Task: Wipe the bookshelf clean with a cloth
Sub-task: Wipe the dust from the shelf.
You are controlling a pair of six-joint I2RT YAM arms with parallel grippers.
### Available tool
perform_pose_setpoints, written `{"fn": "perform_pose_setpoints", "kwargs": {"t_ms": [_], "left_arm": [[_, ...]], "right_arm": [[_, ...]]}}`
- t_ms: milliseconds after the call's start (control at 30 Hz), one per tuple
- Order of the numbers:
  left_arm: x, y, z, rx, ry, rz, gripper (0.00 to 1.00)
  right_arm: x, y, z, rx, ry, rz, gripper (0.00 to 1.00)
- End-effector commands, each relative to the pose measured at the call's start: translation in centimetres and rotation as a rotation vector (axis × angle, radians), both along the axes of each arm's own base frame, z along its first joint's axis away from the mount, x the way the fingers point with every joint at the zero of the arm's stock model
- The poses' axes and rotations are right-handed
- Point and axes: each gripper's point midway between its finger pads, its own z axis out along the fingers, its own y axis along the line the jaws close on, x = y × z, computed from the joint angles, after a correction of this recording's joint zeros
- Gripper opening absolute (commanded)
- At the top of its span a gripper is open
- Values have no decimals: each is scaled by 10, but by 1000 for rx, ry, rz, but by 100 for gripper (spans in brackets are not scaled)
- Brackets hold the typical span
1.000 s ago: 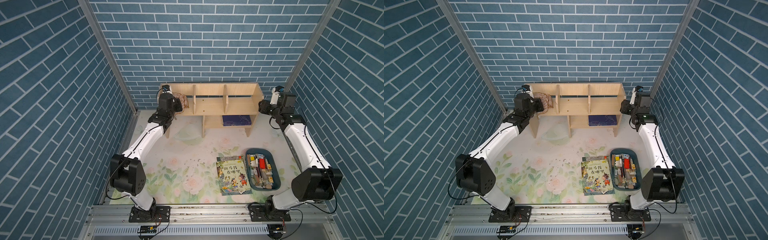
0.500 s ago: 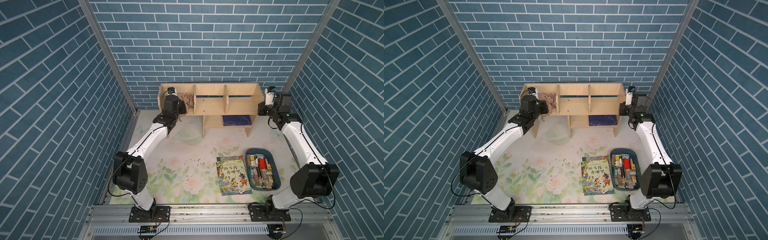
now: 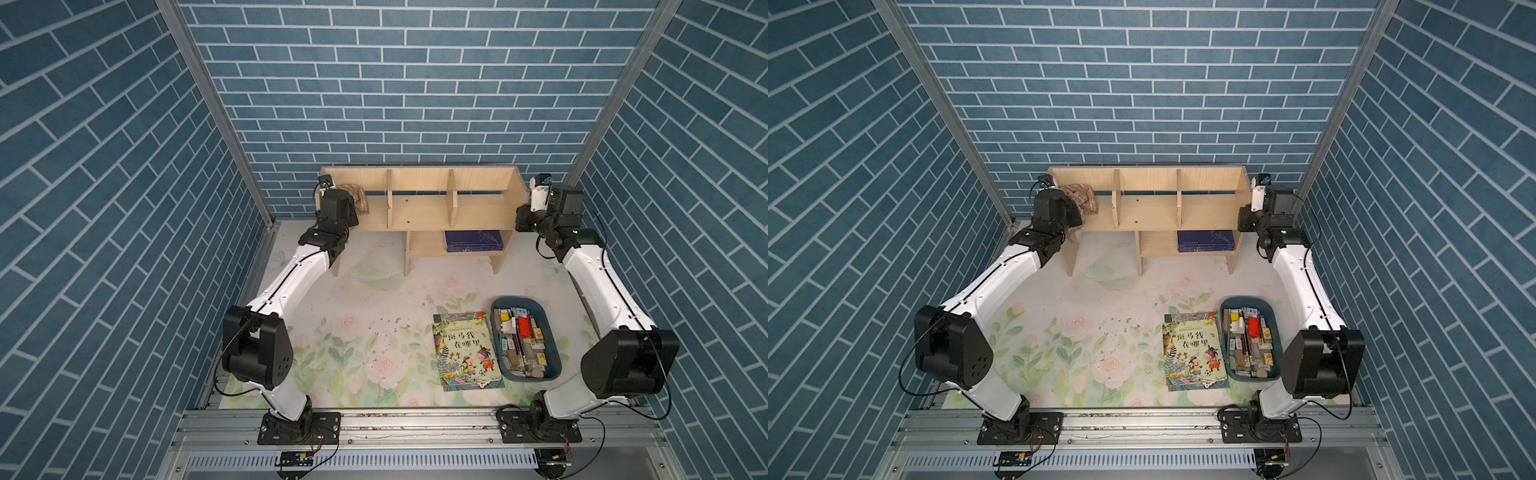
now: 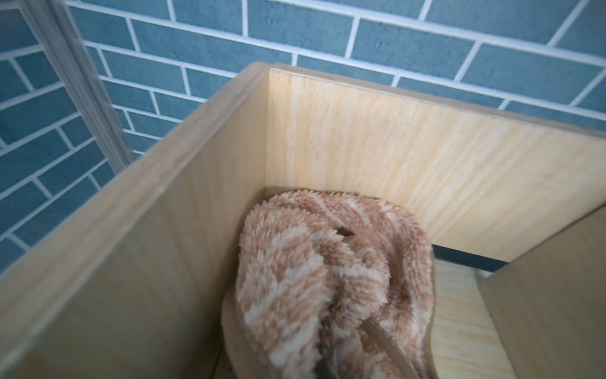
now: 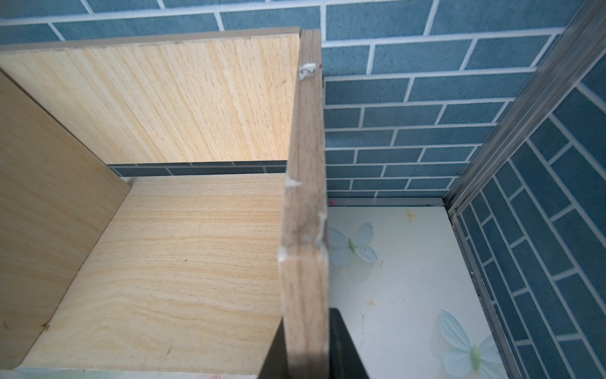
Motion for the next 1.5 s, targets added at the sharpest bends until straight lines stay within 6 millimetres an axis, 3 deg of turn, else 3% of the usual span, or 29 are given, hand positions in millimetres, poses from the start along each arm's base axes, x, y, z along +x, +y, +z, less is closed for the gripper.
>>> {"fn": "perform_pose_setpoints", "kwargs": {"t_ms": [0, 133, 200, 300, 467, 567, 700, 867, 967, 1200, 1333, 1467], "left_arm": [[-6, -42, 6, -78, -36, -196, 0], [-12, -80, 4, -60, -30, -296, 0], [-12, -86, 3, -58, -27, -304, 0], [-12, -67, 2, -27, -18, -205, 0], [-10, -7, 5, 16, 12, 6, 0], [-8, 5, 6, 14, 22, 24, 0], [-9, -27, 5, -53, 1, -136, 0], [-19, -68, -9, -71, 8, -258, 0], [-18, -60, -14, -59, 23, -209, 0], [-13, 4, -1, -1, 30, 12, 0], [-15, -16, -2, -48, 5, -102, 0], [-20, -40, -22, -88, 33, -196, 0]], "right_arm": [[-17, 2, 12, 165, 28, -38, 0], [-21, 1, 13, 165, 30, -41, 0], [-21, 0, 13, 162, 35, -45, 0], [-21, 0, 9, 157, 46, -52, 0], [-24, -1, 4, 155, 55, -55, 0], [-23, -1, 3, 155, 58, -54, 0], [-21, 0, 5, 161, 58, -50, 0], [-19, 1, 1, 168, 68, -51, 0], [-20, 0, 0, 166, 71, -55, 0], [-21, -1, 2, 162, 72, -56, 0], [-20, -1, 2, 165, 75, -55, 0], [-19, -1, 0, 162, 84, -61, 0]]}}
